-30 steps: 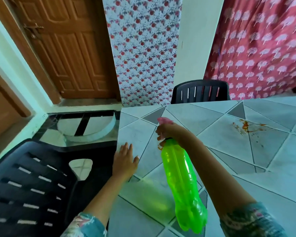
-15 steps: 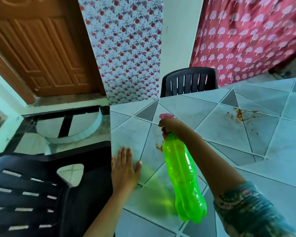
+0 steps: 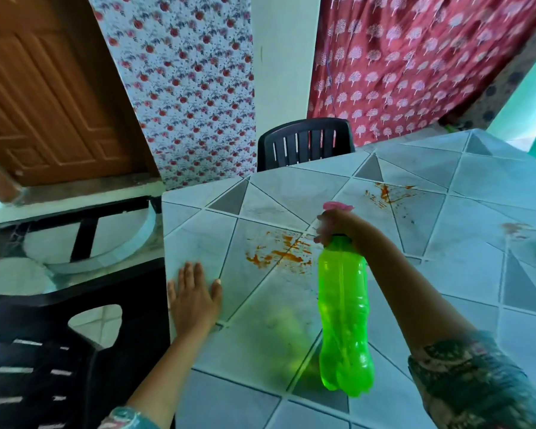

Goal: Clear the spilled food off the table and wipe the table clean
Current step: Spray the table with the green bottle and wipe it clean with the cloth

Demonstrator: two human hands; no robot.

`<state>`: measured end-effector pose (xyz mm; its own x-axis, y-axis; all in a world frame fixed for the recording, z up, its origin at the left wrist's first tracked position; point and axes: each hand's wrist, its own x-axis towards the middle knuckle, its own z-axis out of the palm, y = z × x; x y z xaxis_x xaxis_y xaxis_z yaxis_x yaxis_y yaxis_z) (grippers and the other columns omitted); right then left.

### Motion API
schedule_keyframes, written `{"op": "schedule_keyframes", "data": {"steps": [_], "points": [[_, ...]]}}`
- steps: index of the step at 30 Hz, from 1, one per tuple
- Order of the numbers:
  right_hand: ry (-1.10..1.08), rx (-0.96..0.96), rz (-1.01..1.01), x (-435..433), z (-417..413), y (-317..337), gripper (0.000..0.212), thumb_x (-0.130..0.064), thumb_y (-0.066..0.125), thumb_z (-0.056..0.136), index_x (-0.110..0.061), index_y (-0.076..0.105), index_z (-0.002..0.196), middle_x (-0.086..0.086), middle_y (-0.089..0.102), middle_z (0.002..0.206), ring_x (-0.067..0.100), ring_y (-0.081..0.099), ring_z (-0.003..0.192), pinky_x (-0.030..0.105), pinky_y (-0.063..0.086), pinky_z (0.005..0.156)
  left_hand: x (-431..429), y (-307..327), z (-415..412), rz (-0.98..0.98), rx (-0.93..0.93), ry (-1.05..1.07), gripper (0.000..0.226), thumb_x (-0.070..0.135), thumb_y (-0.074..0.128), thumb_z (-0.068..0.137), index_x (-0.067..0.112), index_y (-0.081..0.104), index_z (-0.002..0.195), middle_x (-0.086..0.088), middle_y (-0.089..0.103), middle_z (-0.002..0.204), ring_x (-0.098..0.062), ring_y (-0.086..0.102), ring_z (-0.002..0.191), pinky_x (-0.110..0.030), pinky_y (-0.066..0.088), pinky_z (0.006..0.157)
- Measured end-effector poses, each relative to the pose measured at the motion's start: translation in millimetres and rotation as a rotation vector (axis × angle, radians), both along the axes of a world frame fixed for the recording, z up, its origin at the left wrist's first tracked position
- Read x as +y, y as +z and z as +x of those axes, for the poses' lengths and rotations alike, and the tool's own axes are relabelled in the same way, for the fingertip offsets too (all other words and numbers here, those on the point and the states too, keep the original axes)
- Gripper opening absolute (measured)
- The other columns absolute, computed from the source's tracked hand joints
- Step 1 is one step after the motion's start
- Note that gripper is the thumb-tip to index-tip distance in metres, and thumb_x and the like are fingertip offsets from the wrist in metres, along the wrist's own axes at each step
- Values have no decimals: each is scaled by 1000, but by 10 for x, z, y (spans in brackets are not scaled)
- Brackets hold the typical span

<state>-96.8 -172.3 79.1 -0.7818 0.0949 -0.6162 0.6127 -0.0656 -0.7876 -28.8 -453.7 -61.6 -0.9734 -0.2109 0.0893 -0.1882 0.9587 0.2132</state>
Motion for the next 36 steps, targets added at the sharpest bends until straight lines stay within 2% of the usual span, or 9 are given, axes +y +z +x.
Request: {"op": "schedule_keyframes", "data": {"steps": [2, 4, 7, 11, 15, 22, 27, 33, 36], "points": [[-12, -9, -10, 165, 138, 20, 4, -10, 46, 94, -6, 45, 96, 11, 43, 72, 20, 59, 47, 16, 42, 37, 0, 35, 6, 2, -15, -1, 66, 46, 30, 91, 7, 32, 144, -13, 28, 153, -27, 21, 143, -44, 9, 114], [-13, 0, 42, 343, 301, 26, 11, -9, 45, 92, -8, 43, 81, 7, 42, 62, 13, 45, 30, 21, 41, 45, 20, 68, 1, 22, -43, 0, 62, 43, 34, 95, 8, 29, 146, -12, 23, 154, -26, 17, 144, -44, 7, 115], [23, 7, 68, 501, 564, 76, 12, -9, 44, 92, -7, 45, 80, 6, 48, 49, 15, 48, 33, 24, 42, 48, 97, 119, -13, 79, -49, 20, 58, 35, 47, 94, 7, 34, 143, -12, 22, 155, -26, 16, 143, -45, 9, 115], [236, -38, -22, 307, 846, 128, 19, -12, 41, 96, -4, 47, 79, 11, 54, 67, 19, 59, 51, 22, 42, 45, 232, 222, 47, 89, -29, 4, 49, 31, 50, 92, 9, 46, 136, -13, 21, 155, -26, 16, 143, -44, 11, 113], [371, -41, -4, -139, 996, 4, 22, -12, 41, 94, -9, 49, 75, 0, 53, 42, 12, 52, 35, 17, 41, 40, 239, 281, 258, 63, -34, -2, 46, 32, 48, 94, 11, 48, 134, -14, 19, 155, -26, 16, 143, -43, 13, 113], [470, -35, -50, -304, 1322, 41, 14, -8, 40, 95, 0, 50, 90, 9, 62, 56, 18, 60, 46, 17, 41, 38, 127, 276, 606, 76, 15, -1, 43, 29, 51, 92, 9, 54, 130, -18, 27, 151, -29, 23, 140, -44, 20, 111], [200, 65, 36, 168, 1553, 10, 16, 0, 42, 91, -8, 48, 104, 3, 47, 43, 14, 45, 31, 14, 36, 35, 258, 311, 740, 119, 20, -54, 40, 26, 54, 90, 7, 57, 125, -20, 28, 150, -31, 24, 139, -43, 21, 111], [5, 9, -18, 622, 1912, 24, 12, -10, 45, 95, -12, 47, 84, 11, 48, 73, 21, 57, 53, 15, 40, 36, 442, 336, 884, 127, 4, -127, 47, 28, 52, 91, 8, 50, 133, -18, 28, 151, -28, 22, 140, -44, 21, 112], [-100, 20, 28, 710, 2089, -100, 17, -6, 44, 94, -15, 42, 79, 8, 48, 55, 13, 47, 30, 10, 35, 35, 521, 289, 1016, 127, -14, -133, 51, 30, 50, 92, 10, 43, 138, -16, 26, 152, -27, 21, 141, -43, 18, 112]]}}
